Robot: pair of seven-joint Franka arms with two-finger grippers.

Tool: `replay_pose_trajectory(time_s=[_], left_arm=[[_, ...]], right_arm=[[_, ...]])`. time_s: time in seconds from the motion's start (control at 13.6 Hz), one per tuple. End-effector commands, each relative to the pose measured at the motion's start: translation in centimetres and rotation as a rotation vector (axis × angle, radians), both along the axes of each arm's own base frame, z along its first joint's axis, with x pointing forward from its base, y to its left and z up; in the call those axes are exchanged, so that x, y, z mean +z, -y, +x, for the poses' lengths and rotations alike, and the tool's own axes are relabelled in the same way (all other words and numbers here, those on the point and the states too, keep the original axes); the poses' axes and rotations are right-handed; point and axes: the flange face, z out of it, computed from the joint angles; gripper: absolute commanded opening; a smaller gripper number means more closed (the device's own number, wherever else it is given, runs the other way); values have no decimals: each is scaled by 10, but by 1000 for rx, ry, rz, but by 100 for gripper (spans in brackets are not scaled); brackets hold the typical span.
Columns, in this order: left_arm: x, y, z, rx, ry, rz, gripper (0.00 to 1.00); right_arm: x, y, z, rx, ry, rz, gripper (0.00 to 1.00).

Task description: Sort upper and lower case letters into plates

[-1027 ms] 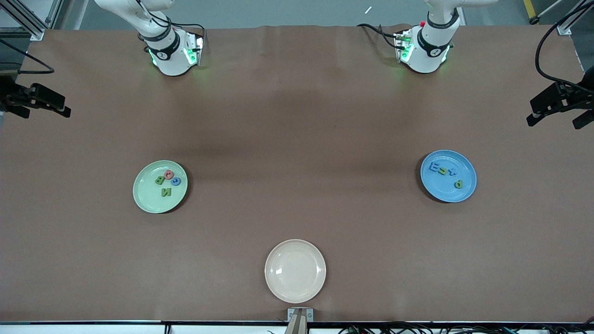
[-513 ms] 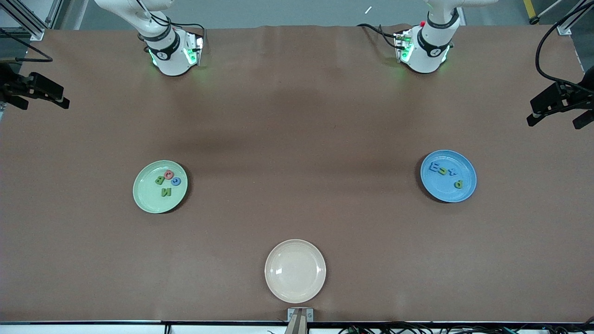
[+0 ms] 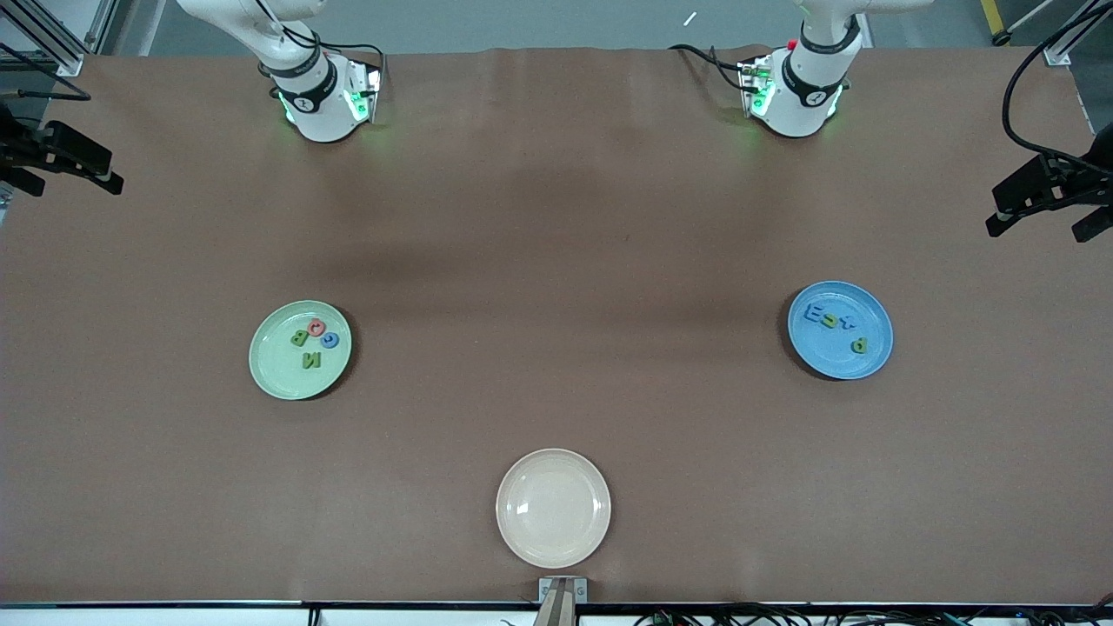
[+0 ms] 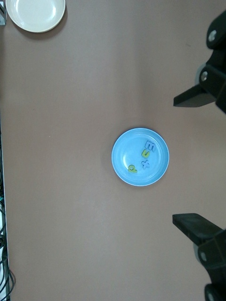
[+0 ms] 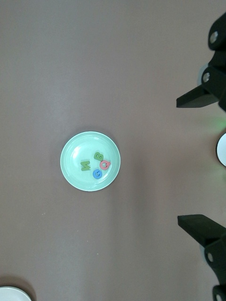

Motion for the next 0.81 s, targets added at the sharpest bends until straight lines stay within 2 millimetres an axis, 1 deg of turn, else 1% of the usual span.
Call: replay_pose_trajectory(time_s=[0.0,0.22,0.37,0.73], left_arm=[[5,1,-2,-20,0,-1,99],[3,4,-4,-22,-7,-3,99],[-2,6,-10,-18,-69,-11,99],[-4,7,-10,-18,-77,-14,99]], right_arm=[[-2,0,-8,12,13,-3,100],[-2,0,-7,20,17,-8,100],[-1,2,-7,55,21,-8,100],[-2,2,-8,59,14,-29,100]])
